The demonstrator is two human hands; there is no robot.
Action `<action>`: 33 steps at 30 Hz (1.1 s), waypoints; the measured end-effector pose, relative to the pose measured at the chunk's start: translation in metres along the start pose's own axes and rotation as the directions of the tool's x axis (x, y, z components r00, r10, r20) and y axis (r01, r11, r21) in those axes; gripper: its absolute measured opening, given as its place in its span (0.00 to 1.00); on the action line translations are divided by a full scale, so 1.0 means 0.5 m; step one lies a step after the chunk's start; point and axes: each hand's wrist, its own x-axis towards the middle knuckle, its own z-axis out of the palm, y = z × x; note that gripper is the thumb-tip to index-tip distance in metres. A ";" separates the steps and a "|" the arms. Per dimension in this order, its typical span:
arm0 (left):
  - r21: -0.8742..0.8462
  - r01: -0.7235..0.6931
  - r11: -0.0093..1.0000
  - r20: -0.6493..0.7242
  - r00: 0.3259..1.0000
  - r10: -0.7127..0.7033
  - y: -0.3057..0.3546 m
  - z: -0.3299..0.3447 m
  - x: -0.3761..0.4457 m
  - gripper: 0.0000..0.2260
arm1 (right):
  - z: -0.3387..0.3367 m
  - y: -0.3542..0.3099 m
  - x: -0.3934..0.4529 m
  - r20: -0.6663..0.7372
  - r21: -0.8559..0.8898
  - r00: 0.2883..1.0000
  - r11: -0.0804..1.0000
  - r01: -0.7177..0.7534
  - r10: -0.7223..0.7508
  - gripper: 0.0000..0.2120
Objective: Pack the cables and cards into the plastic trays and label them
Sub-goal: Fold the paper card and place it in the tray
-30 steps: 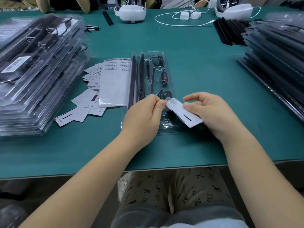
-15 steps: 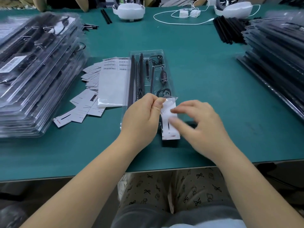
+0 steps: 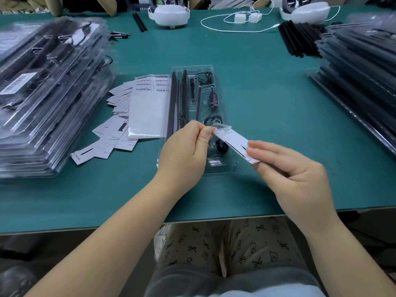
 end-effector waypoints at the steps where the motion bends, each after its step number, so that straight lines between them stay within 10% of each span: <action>1: 0.004 0.001 1.000 0.002 1.000 -0.001 0.000 0.000 0.000 0.12 | 0.001 0.001 -0.003 -0.016 -0.015 1.000 1.000 0.015 -0.015 0.18; 7: -0.006 -0.001 1.000 0.005 1.000 0.001 -0.002 0.003 0.000 0.13 | 0.030 0.003 0.010 0.042 -0.261 0.998 0.964 0.059 -0.050 0.12; 11: -0.014 -0.005 1.000 0.004 1.000 0.005 -0.003 0.003 0.000 0.15 | 0.041 -0.004 0.046 0.346 -0.412 0.937 0.903 0.119 0.034 0.17; 18: -0.013 0.001 1.000 -0.004 1.000 -0.001 -0.006 0.005 0.004 0.12 | 0.044 0.006 0.082 0.173 -0.271 0.980 0.962 -0.048 0.098 0.11; 30: 0.010 -0.030 1.000 -0.004 1.000 0.030 -0.001 0.002 0.002 0.16 | 0.043 0.038 0.150 0.500 -0.406 0.851 0.911 0.069 0.159 0.03; 33: 0.017 -0.032 0.999 0.006 0.999 0.032 -0.002 0.001 0.003 0.17 | 0.052 0.049 0.154 0.478 -0.423 0.863 0.904 0.062 0.164 0.14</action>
